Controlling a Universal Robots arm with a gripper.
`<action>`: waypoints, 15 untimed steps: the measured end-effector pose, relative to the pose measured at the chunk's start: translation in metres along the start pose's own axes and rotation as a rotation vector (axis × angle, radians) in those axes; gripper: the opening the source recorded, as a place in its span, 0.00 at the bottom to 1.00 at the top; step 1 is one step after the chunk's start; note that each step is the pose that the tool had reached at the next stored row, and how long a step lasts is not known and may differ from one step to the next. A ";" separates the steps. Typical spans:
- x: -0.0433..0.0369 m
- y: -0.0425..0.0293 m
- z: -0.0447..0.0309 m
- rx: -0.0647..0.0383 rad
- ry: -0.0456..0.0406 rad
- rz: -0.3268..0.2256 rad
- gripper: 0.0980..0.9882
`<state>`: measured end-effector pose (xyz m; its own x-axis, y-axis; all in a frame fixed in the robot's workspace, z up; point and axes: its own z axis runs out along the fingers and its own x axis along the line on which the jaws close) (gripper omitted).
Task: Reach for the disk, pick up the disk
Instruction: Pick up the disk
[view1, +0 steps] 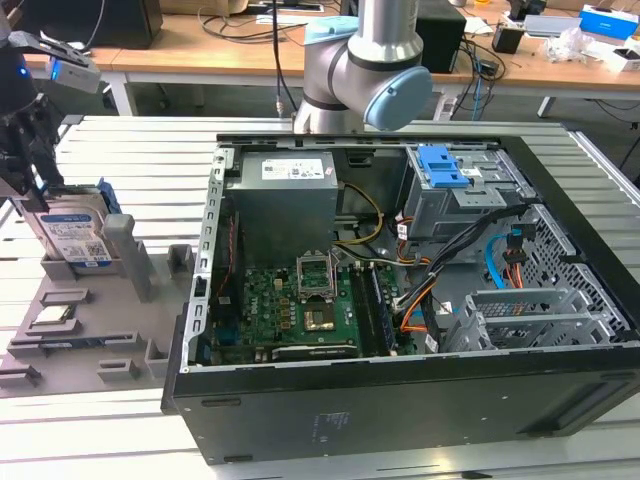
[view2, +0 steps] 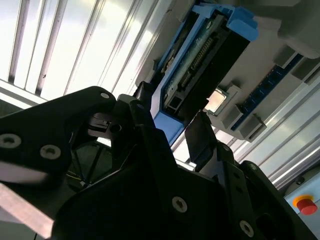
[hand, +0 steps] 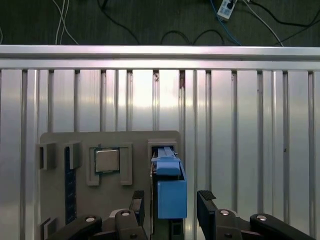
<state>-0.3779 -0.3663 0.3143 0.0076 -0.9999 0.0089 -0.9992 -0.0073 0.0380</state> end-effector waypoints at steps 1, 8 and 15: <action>0.0000 -0.0003 0.0010 0.000 0.0000 0.000 0.50; 0.0000 -0.0015 0.0061 0.000 0.0000 0.000 0.50; -0.0001 -0.0027 0.0115 0.000 0.0000 0.000 0.50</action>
<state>-0.3756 -0.3663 0.3026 0.0077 -0.9999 0.0089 -0.9993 -0.0073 0.0380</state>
